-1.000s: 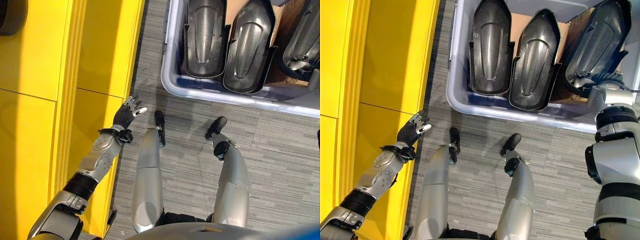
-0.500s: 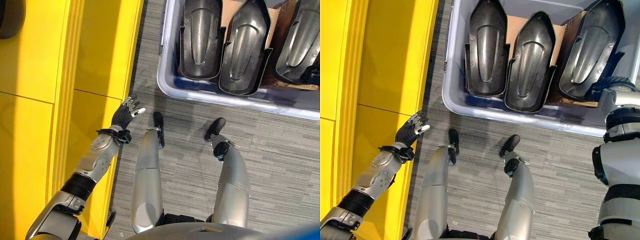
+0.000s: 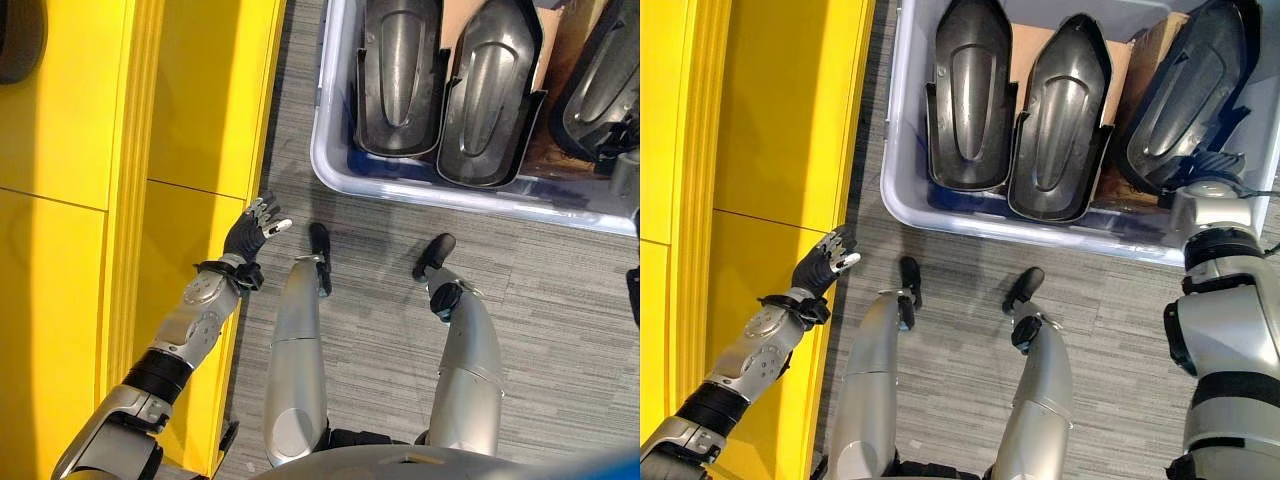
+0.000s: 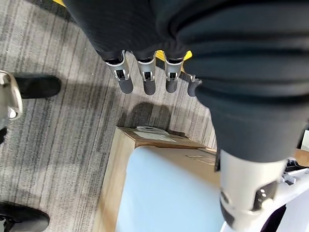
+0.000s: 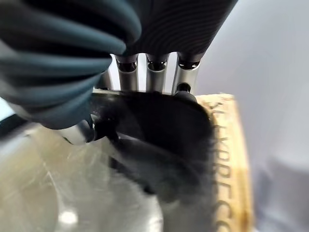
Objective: Move parts from the plastic box to the shelf.
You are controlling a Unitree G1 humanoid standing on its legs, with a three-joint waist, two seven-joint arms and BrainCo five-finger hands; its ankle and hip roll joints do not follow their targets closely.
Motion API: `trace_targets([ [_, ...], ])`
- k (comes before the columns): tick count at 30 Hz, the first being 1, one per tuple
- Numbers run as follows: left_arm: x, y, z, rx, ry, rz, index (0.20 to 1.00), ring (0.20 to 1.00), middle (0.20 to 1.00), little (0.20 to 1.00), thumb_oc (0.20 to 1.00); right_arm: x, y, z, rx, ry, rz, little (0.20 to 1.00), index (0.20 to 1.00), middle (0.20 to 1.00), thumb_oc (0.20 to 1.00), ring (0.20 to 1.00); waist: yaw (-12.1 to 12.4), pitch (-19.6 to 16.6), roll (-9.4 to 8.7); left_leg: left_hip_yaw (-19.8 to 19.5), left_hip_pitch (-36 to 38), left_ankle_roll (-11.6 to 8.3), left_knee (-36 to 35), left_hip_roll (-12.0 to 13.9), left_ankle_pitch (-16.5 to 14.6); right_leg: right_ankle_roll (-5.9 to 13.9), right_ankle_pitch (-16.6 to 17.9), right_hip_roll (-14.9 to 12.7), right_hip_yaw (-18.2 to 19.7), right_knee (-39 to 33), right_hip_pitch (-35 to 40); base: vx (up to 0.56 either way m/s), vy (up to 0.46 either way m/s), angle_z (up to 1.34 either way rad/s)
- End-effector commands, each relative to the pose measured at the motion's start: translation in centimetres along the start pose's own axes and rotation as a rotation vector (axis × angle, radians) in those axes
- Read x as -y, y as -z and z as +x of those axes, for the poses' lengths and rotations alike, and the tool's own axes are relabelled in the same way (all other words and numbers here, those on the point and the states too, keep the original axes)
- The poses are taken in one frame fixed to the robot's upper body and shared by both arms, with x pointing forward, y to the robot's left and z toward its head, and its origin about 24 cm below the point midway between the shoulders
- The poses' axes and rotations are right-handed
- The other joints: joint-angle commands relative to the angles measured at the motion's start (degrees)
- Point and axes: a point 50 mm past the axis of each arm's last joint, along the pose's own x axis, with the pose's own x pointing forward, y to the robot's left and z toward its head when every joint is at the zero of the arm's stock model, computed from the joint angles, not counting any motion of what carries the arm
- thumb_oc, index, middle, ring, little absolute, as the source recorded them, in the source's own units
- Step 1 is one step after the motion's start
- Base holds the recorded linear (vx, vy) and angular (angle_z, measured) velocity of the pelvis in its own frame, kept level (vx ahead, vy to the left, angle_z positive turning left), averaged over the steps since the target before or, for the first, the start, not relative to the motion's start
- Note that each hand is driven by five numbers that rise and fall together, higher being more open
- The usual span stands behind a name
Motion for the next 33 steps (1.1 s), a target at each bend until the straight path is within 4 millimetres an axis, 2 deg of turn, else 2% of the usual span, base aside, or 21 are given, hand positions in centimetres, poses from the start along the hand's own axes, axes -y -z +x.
trace_targets([
  [1,1.6,0.0,-0.9,0.077,0.065,-0.026,1.0,1.0,1.0,1.0,1.0,-3.3,-0.4,-2.4,0.188,0.0,-0.008,0.2,0.2,0.2,0.2,0.2,1.7,2.78,3.85,-3.21,-0.53,-1.82,-5.94,-1.99,4.52,5.02,-4.22,1.62,0.09,6.06,0.94,-0.05,0.064,-0.06],
  [2,1.9,0.5,-1.2,0.086,0.059,-0.038,1.0,1.0,1.0,1.0,1.0,-3.4,-1.0,-3.5,0.311,0.052,0.016,0.2,0.2,0.2,0.2,0.2,0.73,2.78,3.5,-1.97,2.63,-1.83,-8.48,-2.01,4.91,5.35,-3.85,2.18,0.66,3.34,3.6,-0.05,0.071,-0.05],
  [9,1.9,1.4,-1.6,0.083,0.048,-0.05,1.0,1.0,1.0,1.0,1.0,-3.5,-0.2,-5.2,0.428,0.098,0.033,0.2,0.2,0.2,0.2,0.2,-0.81,2.78,2.91,1.06,10.29,-1.98,-13.42,-1.82,5.7,5.98,-3.2,2.73,1.65,-1.68,9.71,-0.02,0.043,-0.13],
  [14,1.7,1.9,-1.7,0.087,0.032,-0.059,1.0,1.0,1.0,1.0,1.0,-3.5,1.3,-5.8,0.406,0.086,0.079,0.2,0.2,0.2,0.2,0.2,-1.5,2.78,2.38,3.3,16.73,-1.98,-16.62,-1.82,5.74,6.52,-2.98,2.67,1.84,-4.95,15.16,-0.02,0.034,-0.1],
  [19,1.6,2.0,-1.7,0.091,0.031,-0.058,1.0,1.0,1.0,1.0,1.0,-3.4,2.2,-5.8,0.376,0.085,0.111,0.2,0.2,0.2,0.2,0.2,-1.58,2.78,2.23,4.36,20.05,-1.88,-17.8,-1.9,5.63,6.64,-3.07,2.58,1.67,-6.34,18.33,-0.02,-0.001,-0.05],
  [25,1.5,2.1,-1.9,0.093,0.025,-0.061,1.0,1.0,1.0,1.0,1.0,-2.9,0.9,-6.1,0.447,0.069,0.223,0.2,0.2,0.2,0.2,0.2,-1.57,2.78,2.31,5.37,24.33,-1.66,-19.74,-2.12,5.7,6.84,-3.02,2.14,1.21,-8.09,22.22,0.0,-0.001,0.01],
  [30,1.0,2.5,-2.8,0.095,0.008,-0.076,1.0,1.0,1.0,1.0,1.0,-2.9,-1.5,-7.6,0.557,-0.007,0.32,0.2,0.2,0.2,0.2,0.2,-1.38,2.78,2.63,6.3,29.67,-1.43,-21.76,-2.62,5.73,6.92,-3.65,1.91,0.83,-9.52,27.21,-0.02,0.039,-0.08],
  [33,0.8,2.7,-3.2,0.095,0.005,-0.08,1.0,1.0,1.0,1.0,1.0,-3.2,-2.0,-8.3,0.577,-0.077,0.352,0.2,0.2,0.2,0.2,0.2,-1.25,2.78,2.74,6.39,31.92,-1.28,-22.25,-2.79,5.7,6.86,-3.98,1.65,0.51,-9.85,29.48,0.0,0.058,0.02],
])
